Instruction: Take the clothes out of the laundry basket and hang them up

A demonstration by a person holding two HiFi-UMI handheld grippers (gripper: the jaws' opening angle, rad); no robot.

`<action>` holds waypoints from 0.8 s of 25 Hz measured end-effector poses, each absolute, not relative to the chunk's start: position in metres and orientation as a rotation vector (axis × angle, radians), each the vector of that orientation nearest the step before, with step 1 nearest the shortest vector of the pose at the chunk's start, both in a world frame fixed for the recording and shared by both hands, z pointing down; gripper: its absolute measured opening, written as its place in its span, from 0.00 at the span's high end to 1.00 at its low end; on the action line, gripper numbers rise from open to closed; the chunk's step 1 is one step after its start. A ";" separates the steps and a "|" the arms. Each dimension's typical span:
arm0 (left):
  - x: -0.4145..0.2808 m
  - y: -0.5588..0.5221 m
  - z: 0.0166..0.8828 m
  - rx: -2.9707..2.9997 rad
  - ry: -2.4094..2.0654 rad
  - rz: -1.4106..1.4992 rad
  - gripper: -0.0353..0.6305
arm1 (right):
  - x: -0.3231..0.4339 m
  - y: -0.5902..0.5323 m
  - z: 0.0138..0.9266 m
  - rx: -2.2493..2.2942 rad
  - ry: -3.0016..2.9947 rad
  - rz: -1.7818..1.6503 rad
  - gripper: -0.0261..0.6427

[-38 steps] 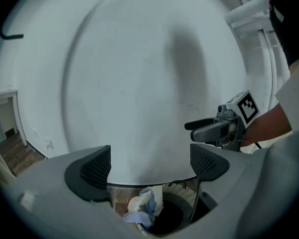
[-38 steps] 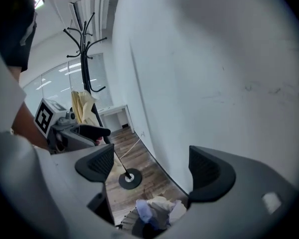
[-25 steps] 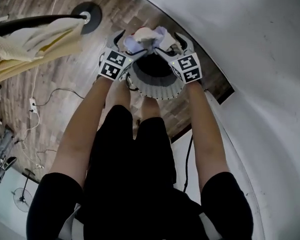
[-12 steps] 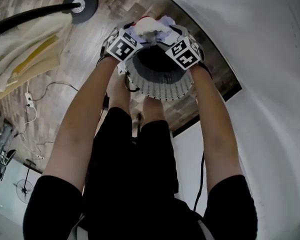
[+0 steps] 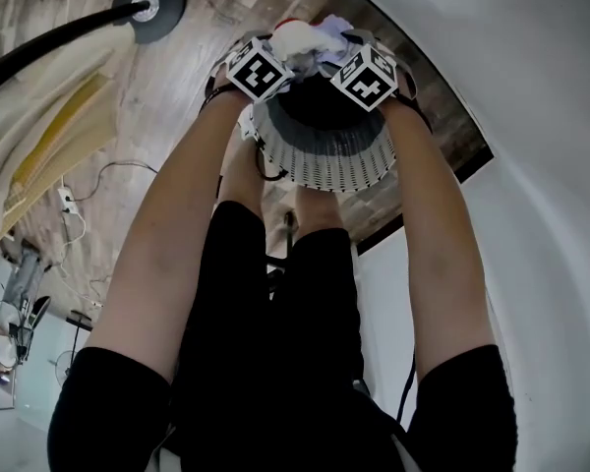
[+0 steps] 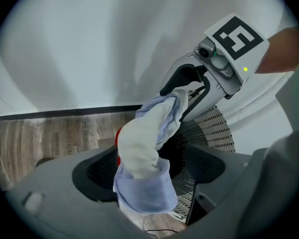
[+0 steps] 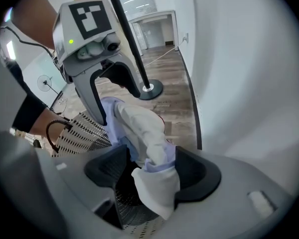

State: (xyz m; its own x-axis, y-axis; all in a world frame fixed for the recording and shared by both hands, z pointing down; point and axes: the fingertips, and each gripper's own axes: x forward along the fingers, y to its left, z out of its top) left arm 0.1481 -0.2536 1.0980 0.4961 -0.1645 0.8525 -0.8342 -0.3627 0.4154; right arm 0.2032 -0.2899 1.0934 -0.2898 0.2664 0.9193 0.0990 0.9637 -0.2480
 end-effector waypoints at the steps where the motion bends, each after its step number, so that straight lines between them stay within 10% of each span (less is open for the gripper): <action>1: 0.150 -0.254 1.102 1.821 -0.824 0.918 0.30 | 0.205 -0.288 1.097 -0.283 -1.848 0.156 0.51; 8: 0.147 -0.253 1.120 1.773 -0.742 1.013 0.37 | 0.203 -0.289 1.117 -0.361 -1.778 0.101 0.57; 15: 0.144 -0.247 1.115 1.798 -0.720 1.069 0.79 | 0.199 -0.296 1.118 -0.338 -1.767 0.116 0.79; 20: 0.144 -0.240 1.099 1.799 -0.774 1.094 0.86 | 0.208 -0.295 1.099 -0.331 -1.745 0.078 0.85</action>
State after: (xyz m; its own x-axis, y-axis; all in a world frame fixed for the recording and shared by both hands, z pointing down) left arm 0.1441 -0.2402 1.0992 0.4209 -0.0675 0.9046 -0.8306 -0.4297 0.3543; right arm 0.2080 -0.2952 1.0993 -0.1638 0.2635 0.9507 0.1774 0.9558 -0.2343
